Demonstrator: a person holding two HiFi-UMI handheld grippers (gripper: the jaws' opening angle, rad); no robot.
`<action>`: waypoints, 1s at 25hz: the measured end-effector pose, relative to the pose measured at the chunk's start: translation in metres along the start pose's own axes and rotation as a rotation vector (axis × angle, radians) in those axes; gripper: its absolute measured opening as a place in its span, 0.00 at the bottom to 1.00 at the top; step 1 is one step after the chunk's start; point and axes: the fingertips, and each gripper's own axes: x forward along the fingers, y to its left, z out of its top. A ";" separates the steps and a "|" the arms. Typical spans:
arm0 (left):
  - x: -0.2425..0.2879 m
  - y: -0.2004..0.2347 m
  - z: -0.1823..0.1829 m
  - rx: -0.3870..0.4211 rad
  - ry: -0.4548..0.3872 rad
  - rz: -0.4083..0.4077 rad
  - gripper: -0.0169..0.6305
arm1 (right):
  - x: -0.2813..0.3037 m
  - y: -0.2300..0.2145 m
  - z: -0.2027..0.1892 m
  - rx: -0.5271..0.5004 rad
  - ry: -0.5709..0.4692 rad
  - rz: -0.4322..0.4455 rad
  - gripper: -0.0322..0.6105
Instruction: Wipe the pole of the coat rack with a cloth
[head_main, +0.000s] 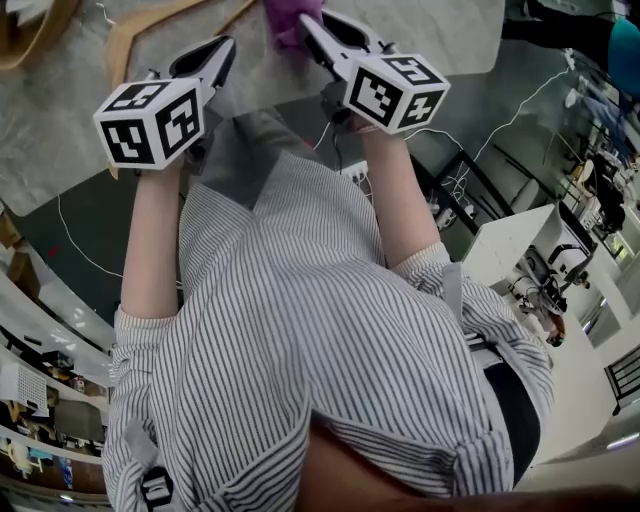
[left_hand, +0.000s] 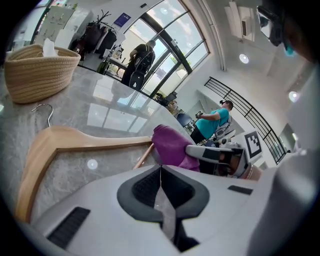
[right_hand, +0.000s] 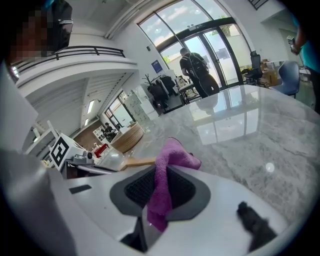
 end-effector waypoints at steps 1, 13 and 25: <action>-0.002 0.000 0.002 -0.002 -0.010 -0.003 0.05 | 0.000 0.003 0.002 -0.007 -0.007 0.000 0.15; -0.039 -0.020 0.041 0.070 -0.142 0.001 0.05 | -0.015 0.050 0.043 -0.156 -0.072 0.065 0.15; -0.106 -0.031 0.082 0.116 -0.302 0.060 0.05 | -0.030 0.125 0.094 -0.278 -0.164 0.160 0.15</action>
